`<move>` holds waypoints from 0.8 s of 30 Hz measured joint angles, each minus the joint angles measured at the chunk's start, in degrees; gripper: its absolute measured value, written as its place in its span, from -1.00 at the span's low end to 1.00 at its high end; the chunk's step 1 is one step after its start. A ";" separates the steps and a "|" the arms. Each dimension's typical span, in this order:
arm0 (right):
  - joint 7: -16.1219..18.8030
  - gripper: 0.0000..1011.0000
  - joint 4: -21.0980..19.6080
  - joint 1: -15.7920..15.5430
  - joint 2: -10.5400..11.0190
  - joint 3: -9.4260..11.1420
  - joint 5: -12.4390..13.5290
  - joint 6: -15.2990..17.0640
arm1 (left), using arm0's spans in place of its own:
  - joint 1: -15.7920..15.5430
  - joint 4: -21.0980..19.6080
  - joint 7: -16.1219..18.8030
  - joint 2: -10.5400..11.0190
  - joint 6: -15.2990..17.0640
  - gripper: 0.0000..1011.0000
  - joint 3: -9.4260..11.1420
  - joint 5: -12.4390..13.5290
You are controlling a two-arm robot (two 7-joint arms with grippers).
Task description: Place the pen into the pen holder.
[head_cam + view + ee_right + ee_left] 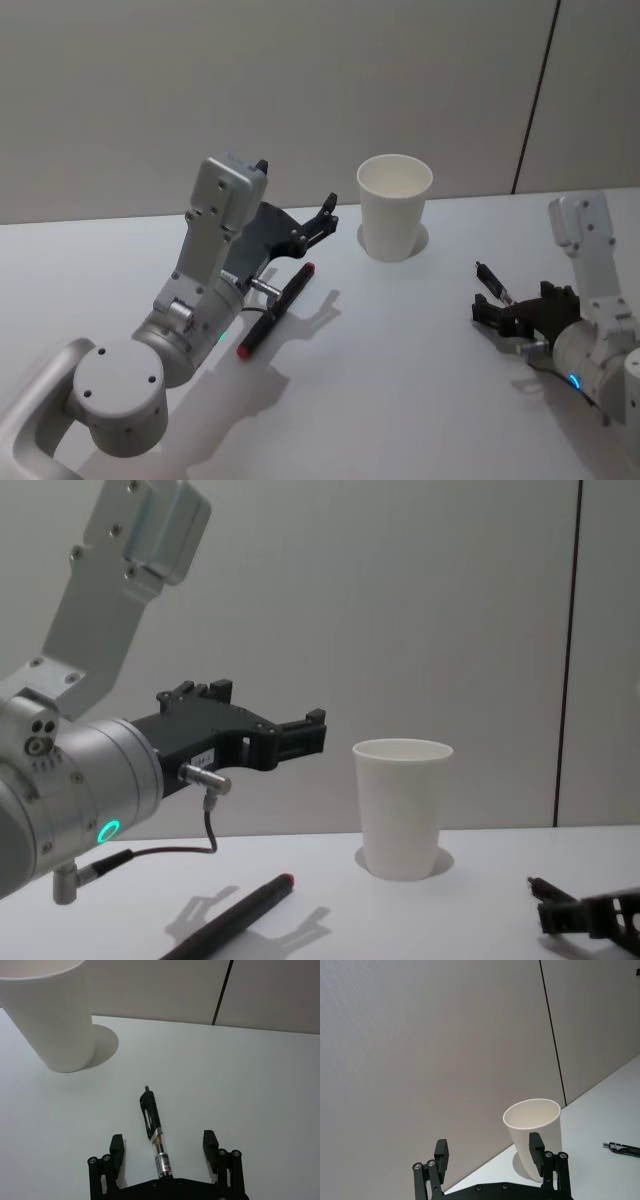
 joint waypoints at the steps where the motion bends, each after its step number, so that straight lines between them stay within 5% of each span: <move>1: 0.04 0.98 -0.09 0.01 -0.06 0.05 0.09 -0.05 | 0.00 0.00 0.00 0.00 0.00 0.98 0.00 0.00; 24: -0.25 0.98 -0.98 -0.11 -0.86 0.88 1.01 0.01 | 0.00 0.00 0.00 0.00 0.00 0.98 0.00 0.00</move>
